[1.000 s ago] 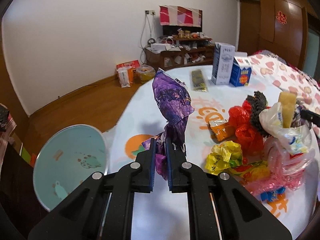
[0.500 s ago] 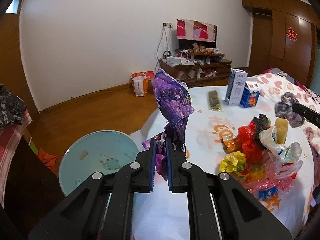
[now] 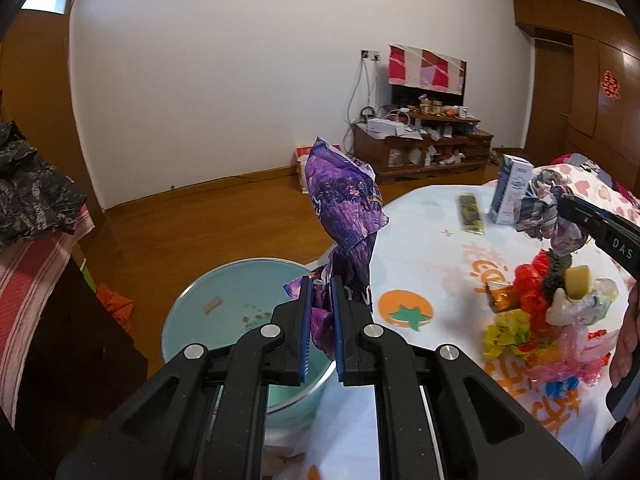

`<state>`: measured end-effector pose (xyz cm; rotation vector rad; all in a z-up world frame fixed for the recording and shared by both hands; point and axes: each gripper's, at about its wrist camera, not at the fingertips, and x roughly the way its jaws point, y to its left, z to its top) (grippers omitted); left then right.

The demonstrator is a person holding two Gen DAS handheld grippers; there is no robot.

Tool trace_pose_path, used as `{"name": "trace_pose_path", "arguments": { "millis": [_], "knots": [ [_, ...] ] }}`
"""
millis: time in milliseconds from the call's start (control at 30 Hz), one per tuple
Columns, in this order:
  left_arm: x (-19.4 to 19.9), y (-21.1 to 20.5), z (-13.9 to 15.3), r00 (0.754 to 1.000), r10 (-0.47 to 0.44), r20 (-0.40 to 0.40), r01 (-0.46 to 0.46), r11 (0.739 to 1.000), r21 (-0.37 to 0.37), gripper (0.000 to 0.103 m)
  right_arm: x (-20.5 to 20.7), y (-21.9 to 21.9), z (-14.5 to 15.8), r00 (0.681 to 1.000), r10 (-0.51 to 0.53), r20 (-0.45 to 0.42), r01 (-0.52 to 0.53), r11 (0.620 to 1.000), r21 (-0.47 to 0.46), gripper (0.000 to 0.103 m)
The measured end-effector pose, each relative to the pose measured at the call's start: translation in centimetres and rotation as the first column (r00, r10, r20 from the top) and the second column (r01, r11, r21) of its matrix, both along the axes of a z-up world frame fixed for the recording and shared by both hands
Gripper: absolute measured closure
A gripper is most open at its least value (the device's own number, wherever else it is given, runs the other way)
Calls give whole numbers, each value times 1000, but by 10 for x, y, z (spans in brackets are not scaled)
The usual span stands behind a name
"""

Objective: Collect trash
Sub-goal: 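Carry both held wrappers over the light-blue bin and open both tools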

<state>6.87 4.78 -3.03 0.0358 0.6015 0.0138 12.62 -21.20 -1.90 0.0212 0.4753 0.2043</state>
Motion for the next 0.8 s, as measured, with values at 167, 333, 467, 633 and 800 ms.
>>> {"name": "trace_pose_path", "arguments": {
  "millis": [167,333,467,633,800],
  "knots": [
    [1,17,-2,999,41,-6,-41,999,-2,94,6,26,-2,999,50,9,-50,999,-19,88],
    [-4,34,0,997,75,1,-75,997,1,94,11,54,-5,995,102,12,-102,994,-28,88],
    [-6,43,0,995,97,0,-97,995,0,94,16,78,-7,989,150,10,-150,988,-41,88],
    [-7,54,-2,993,118,-6,-118,993,0,94,19,106,-10,980,198,6,-197,979,-48,88],
    [-9,64,-5,990,138,-15,-138,990,2,94,23,124,-15,972,233,-4,-233,971,-51,88]
  ]
}}
